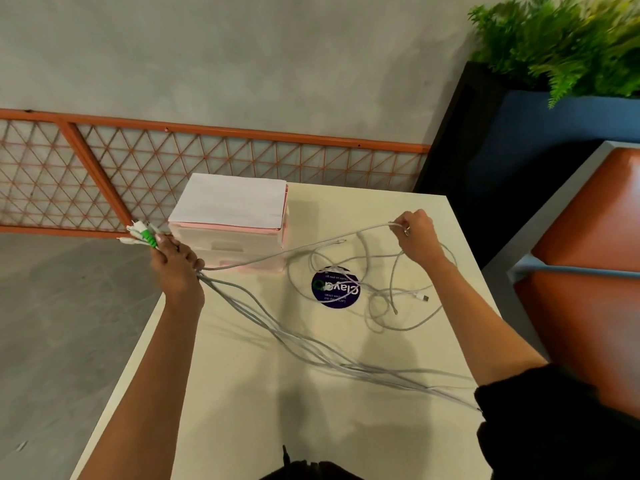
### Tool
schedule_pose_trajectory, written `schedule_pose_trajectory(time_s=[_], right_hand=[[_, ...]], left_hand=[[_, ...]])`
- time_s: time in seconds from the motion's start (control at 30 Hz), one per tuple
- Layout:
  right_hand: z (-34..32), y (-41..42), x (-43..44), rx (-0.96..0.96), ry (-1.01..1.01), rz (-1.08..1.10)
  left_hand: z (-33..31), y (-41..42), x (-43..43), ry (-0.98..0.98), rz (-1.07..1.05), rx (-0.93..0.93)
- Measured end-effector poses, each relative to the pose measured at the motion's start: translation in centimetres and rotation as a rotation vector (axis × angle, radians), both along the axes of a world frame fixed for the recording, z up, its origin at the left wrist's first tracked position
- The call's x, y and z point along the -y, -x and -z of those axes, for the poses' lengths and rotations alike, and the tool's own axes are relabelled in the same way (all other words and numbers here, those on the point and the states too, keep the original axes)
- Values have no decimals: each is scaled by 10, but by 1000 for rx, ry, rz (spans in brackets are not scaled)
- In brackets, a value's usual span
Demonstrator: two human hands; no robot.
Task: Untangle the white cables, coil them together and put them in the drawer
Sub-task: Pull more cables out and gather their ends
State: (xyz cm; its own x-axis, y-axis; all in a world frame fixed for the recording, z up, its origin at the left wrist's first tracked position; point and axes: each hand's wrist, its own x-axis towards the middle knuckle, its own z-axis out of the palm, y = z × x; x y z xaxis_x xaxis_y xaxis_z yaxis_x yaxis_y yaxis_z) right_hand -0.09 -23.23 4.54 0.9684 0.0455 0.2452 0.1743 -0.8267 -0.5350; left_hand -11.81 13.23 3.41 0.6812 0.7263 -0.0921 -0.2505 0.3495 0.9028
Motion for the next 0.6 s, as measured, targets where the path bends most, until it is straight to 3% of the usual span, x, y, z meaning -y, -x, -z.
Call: schedule_pose_trajectory(time_s=[0.13,0.27,0.47,0.6], right_hand=[[-2,10,-8,-124,-79,31],[-25,18,-29,-129,-206,-128],[-62,27,-70,-204,-157,-449],[-67,28,-100,-42,26,-585]], left_hand=[[-2,1,8,-25,29,-20],[-3,1,20,-52,93,-34],[-7,-3,37,-150,253,-36],[-18,-6,55,-212,446,-78]])
